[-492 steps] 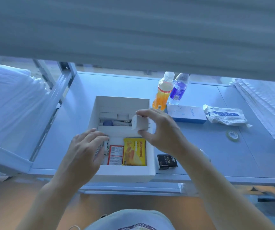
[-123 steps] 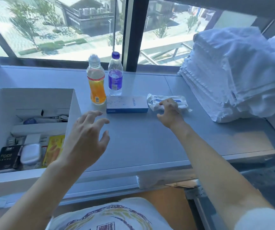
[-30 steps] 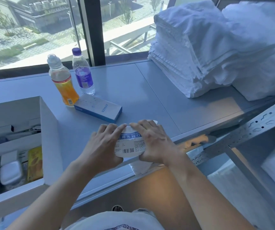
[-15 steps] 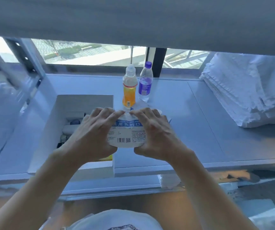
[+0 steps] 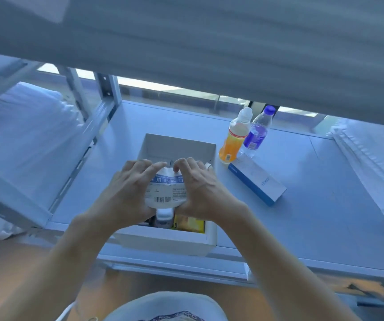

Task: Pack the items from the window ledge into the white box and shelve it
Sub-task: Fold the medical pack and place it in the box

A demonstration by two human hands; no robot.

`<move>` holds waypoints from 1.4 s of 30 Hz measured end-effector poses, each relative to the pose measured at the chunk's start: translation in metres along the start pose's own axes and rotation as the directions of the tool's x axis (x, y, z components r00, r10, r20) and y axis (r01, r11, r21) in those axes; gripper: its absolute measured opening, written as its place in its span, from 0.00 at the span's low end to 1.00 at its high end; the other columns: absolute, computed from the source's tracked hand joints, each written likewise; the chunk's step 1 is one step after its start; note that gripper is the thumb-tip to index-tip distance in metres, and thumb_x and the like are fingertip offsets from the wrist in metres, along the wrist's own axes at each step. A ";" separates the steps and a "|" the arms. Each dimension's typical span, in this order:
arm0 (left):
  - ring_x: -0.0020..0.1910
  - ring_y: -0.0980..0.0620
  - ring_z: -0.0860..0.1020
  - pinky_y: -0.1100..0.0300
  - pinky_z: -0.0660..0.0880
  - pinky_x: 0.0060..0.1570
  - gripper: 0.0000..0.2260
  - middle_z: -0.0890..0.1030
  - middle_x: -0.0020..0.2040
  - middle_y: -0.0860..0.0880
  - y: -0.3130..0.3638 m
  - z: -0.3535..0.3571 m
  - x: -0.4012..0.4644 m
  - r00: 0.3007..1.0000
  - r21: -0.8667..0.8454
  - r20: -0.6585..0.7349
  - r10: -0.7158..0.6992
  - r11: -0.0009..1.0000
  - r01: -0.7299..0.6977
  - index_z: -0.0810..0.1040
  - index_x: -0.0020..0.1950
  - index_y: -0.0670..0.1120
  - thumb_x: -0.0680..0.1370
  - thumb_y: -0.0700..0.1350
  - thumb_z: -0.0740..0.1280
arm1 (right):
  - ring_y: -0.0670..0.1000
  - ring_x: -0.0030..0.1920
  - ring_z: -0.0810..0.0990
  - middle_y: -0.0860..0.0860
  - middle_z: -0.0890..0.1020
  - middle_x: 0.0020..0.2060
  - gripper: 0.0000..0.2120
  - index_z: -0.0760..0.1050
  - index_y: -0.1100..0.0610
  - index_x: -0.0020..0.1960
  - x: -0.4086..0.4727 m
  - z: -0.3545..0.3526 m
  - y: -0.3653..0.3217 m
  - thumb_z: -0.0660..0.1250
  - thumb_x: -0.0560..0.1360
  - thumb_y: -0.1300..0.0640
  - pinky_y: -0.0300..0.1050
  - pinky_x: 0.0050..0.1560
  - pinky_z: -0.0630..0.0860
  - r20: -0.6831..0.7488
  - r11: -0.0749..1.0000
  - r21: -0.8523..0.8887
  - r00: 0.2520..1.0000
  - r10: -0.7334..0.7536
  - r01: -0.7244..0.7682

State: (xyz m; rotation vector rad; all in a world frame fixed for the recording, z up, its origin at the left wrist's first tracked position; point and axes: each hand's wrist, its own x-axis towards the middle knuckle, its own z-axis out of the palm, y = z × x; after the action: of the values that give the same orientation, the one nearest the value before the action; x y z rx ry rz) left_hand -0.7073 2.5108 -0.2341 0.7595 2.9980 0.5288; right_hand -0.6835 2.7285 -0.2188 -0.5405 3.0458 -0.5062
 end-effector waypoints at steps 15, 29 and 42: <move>0.78 0.46 0.63 0.49 0.65 0.75 0.29 0.72 0.72 0.50 -0.004 0.008 -0.001 0.995 -0.010 0.030 0.097 0.995 -0.097 0.77 0.69 0.51 0.69 0.55 0.76 | 0.57 0.57 0.72 0.53 0.70 0.55 0.28 0.63 0.53 0.61 0.014 0.047 0.005 0.74 0.69 0.46 0.57 0.61 0.70 0.126 0.959 -0.241 0.975 0.182 -0.148; 0.58 0.50 0.72 0.56 0.70 0.38 0.03 0.72 0.57 0.52 0.007 0.055 0.010 0.967 0.115 0.246 -0.071 0.992 0.044 0.76 0.54 0.51 0.82 0.47 0.65 | 0.60 0.72 0.63 0.56 0.65 0.72 0.32 0.70 0.53 0.68 0.010 0.038 0.000 0.75 0.71 0.40 0.62 0.71 0.66 0.325 0.982 -0.149 0.932 0.159 -0.115; 0.56 0.47 0.70 0.56 0.69 0.45 0.14 0.67 0.58 0.49 0.009 0.054 0.012 0.919 0.076 0.349 -0.181 0.983 0.165 0.71 0.56 0.49 0.75 0.41 0.73 | 0.59 0.57 0.75 0.54 0.67 0.55 0.19 0.69 0.57 0.62 0.016 0.057 0.003 0.71 0.74 0.60 0.51 0.50 0.74 0.421 0.951 -0.105 0.853 0.308 -0.291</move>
State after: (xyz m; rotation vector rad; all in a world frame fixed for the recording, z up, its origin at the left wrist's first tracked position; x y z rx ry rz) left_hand -0.7088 2.5412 -0.2807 0.5166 2.7094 0.2808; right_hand -0.6959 2.7075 -0.2732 -0.1389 2.6385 -0.2689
